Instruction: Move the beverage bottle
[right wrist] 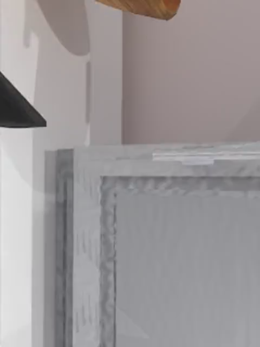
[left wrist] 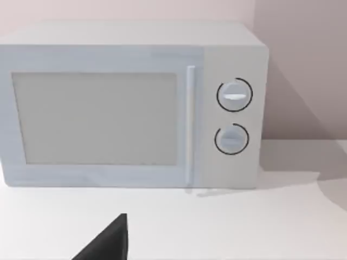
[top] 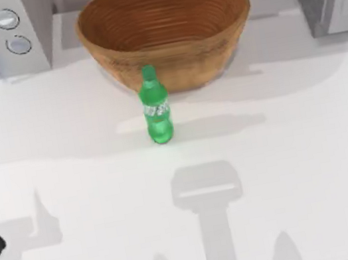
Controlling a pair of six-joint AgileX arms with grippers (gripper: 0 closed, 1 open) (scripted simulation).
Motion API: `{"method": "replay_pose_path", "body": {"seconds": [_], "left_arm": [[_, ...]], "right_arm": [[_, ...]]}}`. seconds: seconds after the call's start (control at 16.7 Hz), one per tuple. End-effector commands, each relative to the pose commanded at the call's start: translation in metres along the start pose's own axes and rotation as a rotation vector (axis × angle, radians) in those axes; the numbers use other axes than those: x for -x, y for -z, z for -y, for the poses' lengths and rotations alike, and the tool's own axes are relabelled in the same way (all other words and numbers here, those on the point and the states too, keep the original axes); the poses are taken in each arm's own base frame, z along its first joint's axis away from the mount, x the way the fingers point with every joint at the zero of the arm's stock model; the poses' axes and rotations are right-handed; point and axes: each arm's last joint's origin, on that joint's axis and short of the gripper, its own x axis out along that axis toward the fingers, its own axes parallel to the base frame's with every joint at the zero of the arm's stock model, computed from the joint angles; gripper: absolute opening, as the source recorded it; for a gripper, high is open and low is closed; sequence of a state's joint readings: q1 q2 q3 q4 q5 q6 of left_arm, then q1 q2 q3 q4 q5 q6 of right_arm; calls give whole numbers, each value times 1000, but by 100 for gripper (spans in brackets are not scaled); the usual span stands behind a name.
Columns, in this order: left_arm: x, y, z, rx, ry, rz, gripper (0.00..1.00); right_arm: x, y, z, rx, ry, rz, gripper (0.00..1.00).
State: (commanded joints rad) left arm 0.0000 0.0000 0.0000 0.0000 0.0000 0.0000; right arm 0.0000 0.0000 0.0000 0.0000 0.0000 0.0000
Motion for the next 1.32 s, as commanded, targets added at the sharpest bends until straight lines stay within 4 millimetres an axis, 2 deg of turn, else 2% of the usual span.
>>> {"method": "replay_pose_path", "body": {"seconds": [0.24,0.48,0.66,0.84,1.02,1.2,1.32], "left_arm": [[0,0,0,0,0,0,100],[0,0,0,0,0,0,100],[0,0,0,0,0,0,100],[0,0,0,0,0,0,100],[0,0,0,0,0,0,100],[0,0,0,0,0,0,100],[0,0,0,0,0,0,100]], "right_arm": [[-1,-5,-1,-1,-13,13,100],[-12,-30,-9,-4,-88,67,100],[-33,-48,-22,-4,-178,84,100],[-68,-52,-43,2,-285,54,100],[-108,-35,-75,12,-397,-3,100],[-140,0,-111,22,-502,-55,100],[-153,28,-133,24,-566,-72,100]]}}
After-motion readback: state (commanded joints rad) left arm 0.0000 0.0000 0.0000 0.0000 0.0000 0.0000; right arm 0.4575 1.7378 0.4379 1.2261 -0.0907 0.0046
